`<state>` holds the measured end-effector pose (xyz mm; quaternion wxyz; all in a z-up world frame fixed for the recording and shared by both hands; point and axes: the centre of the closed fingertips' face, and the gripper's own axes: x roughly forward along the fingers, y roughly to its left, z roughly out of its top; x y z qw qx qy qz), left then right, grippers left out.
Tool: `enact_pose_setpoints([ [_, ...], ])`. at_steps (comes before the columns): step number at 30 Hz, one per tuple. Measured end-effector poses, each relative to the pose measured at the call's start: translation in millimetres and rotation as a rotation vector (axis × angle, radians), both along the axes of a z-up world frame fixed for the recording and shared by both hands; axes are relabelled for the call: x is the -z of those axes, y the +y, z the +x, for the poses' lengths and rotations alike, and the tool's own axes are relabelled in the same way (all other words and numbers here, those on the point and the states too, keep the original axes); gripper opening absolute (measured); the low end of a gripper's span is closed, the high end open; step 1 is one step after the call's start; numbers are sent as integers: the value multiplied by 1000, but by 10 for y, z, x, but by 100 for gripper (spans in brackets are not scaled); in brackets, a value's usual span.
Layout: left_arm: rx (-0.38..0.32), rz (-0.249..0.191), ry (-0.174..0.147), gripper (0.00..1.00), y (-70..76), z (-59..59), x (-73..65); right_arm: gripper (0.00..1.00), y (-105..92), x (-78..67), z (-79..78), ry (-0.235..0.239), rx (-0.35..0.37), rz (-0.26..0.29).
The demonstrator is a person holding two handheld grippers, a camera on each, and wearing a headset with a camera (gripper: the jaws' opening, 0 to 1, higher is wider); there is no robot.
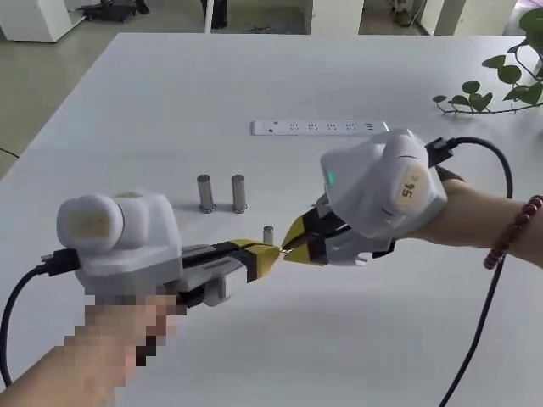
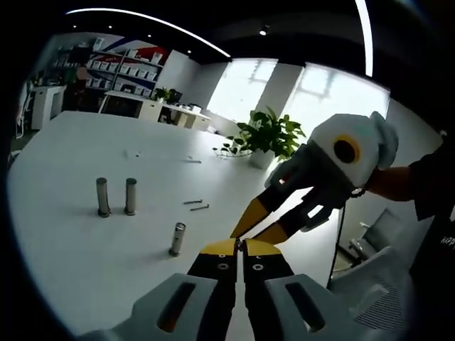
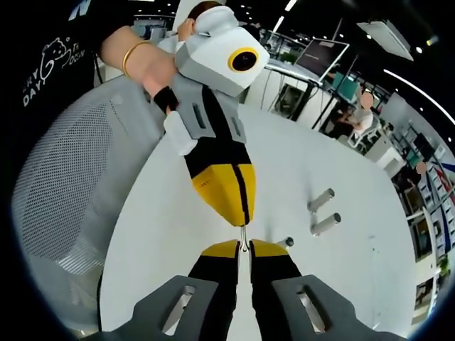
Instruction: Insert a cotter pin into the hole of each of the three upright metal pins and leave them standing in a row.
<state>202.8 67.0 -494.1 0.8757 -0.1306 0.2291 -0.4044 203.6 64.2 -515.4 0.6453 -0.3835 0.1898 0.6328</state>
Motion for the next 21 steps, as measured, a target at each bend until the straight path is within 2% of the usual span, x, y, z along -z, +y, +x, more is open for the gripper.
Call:
enact_pose_setpoints([
  [3, -2, 20, 4, 0, 21, 9, 45, 3, -20, -10, 9, 47, 41, 34],
  [6, 5, 37, -5, 0, 32, 8, 66, 5, -49, -19, 23, 95, 80, 69],
  [10, 25, 66, -22, 0, 41, -8, 86, 9, -97, -17, 5, 219, 156, 131],
  [12, 50, 87, -43, 0, 36, -28, 93, 9, -98, -42, 4, 271, 181, 182],
  [14, 73, 111, -60, 0, 35, -48, 106, 9, -99, -61, -35, 347, 206, 223],
  [17, 105, 110, -87, 0, 15, -80, 84, 9, -123, -41, -111, 434, 210, 242],
  [18, 127, 121, -100, 0, 12, -101, 84, 9, -130, -26, -174, 484, 202, 244],
  [20, 143, 124, -110, 0, 8, -118, 81, 9, -131, -9, -231, 538, 206, 257],
  [21, 153, 123, -110, 0, 3, -130, 82, 10, -133, -3, -241, 545, 204, 262],
])
